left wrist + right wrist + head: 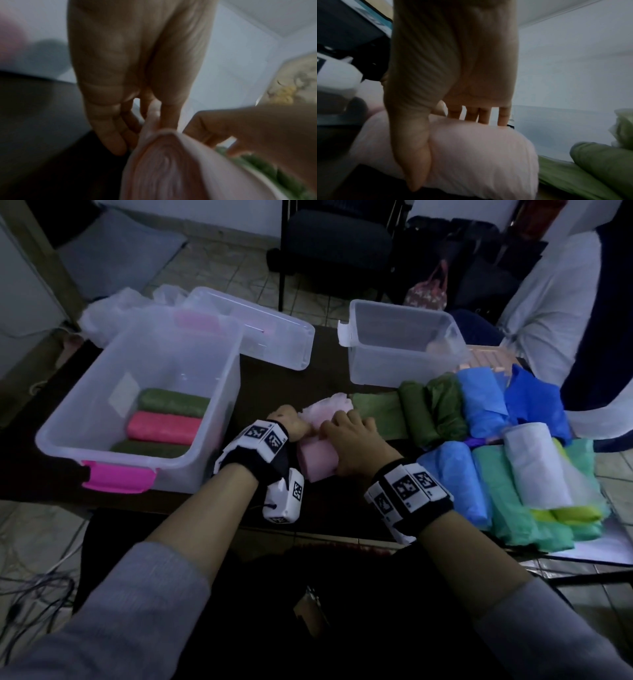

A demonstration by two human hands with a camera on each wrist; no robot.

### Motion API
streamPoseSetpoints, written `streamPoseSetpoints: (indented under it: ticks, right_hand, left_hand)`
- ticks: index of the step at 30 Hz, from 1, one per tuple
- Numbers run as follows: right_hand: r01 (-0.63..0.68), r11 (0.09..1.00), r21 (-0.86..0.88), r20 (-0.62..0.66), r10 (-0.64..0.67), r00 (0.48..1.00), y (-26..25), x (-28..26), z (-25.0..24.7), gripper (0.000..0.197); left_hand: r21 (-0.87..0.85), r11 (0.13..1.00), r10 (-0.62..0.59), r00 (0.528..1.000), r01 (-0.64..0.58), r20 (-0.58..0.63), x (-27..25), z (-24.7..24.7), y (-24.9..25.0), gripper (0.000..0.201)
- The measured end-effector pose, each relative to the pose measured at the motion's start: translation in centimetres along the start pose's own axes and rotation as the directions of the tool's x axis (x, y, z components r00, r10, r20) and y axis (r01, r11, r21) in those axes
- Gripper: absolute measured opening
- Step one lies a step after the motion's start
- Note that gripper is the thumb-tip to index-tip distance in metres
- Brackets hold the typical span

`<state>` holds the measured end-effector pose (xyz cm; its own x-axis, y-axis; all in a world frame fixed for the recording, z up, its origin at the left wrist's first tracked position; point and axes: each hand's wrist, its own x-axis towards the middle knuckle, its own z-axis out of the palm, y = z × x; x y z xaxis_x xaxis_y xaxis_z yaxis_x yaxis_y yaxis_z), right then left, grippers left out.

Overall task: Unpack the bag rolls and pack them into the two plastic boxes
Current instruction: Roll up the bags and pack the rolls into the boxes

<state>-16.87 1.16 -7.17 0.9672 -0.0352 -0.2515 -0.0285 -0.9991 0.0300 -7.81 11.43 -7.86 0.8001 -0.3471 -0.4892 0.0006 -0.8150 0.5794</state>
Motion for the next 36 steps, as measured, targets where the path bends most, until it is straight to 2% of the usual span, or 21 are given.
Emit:
streamPoseSetpoints:
  ticks: [3,8,11,13,14,16,17,19,21,24,27,32,36]
  right_hand:
    - [0.045,0.999,0.021,0.026,-0.045,0.999,0.1,-0.1,0.4,0.057]
    - [0.106,0.994,0.039,0.031,-0.107,0.994,-0.5,0.2,0.2,0.054]
    - [0.115,0.987,0.111,0.084,-0.124,0.989,-1.0,0.3,0.0,0.053]
    - [0.105,0.987,0.125,0.132,-0.121,0.984,-1.2,0.3,0.0,0.056]
    - [0.102,0.987,0.124,0.136,-0.119,0.984,-1.2,0.3,0.0,0.056]
    - [0.099,0.988,0.122,0.131,-0.115,0.985,-1.3,0.3,0.0,0.054]
    - [0.094,0.988,0.127,0.129,-0.110,0.986,-1.3,0.3,0.1,0.054]
    - [0.080,0.985,0.151,0.126,-0.099,0.987,-1.4,0.3,0.2,0.054]
    - [0.070,0.979,0.192,0.147,-0.099,0.984,-1.5,0.2,0.2,0.059]
    - [0.072,0.969,0.236,0.215,-0.125,0.969,-1.5,0.2,-0.2,0.068]
    - [0.076,0.962,0.264,0.265,-0.148,0.953,-1.7,0.5,-0.5,0.068]
    - [0.068,0.941,0.331,0.242,-0.155,0.958,-1.1,0.4,-0.5,0.064]
    - [0.052,0.922,0.384,0.183,-0.131,0.974,-0.2,0.2,-0.2,0.058]
  left_hand:
    - [-0.028,0.999,0.042,0.998,-0.043,-0.036,0.2,-0.2,0.4,0.039]
    - [-0.152,0.987,0.011,0.973,-0.047,-0.229,0.5,-1.4,0.9,0.055]
    - [-0.093,0.989,0.069,0.925,-0.111,-0.374,0.9,-1.6,0.6,0.048]
    - [0.040,0.984,0.175,0.875,-0.176,-0.452,1.1,-1.6,0.5,0.040]
    - [0.119,0.969,0.246,0.879,-0.216,-0.408,1.3,-1.5,0.4,0.035]
    - [0.219,0.930,0.337,0.924,-0.296,-0.180,1.3,-1.1,0.1,0.030]
    - [0.249,0.913,0.343,0.938,-0.321,-0.049,1.2,-0.8,-0.3,0.033]
    - [0.339,0.867,0.333,0.930,-0.366,0.153,1.2,-0.2,-1.0,0.045]
    - [0.439,0.797,0.330,0.908,-0.414,0.259,1.4,0.3,-1.5,0.054]
    - [0.480,0.761,0.328,0.898,-0.435,0.293,1.3,0.3,-1.5,0.055]
    - [0.514,0.729,0.343,0.890,-0.453,0.299,1.3,0.2,-1.3,0.056]
    - [0.506,0.726,0.372,0.885,-0.465,0.280,1.6,0.1,-1.5,0.055]
    - [0.438,0.779,0.382,0.894,-0.448,0.235,1.8,0.3,-2.0,0.056]
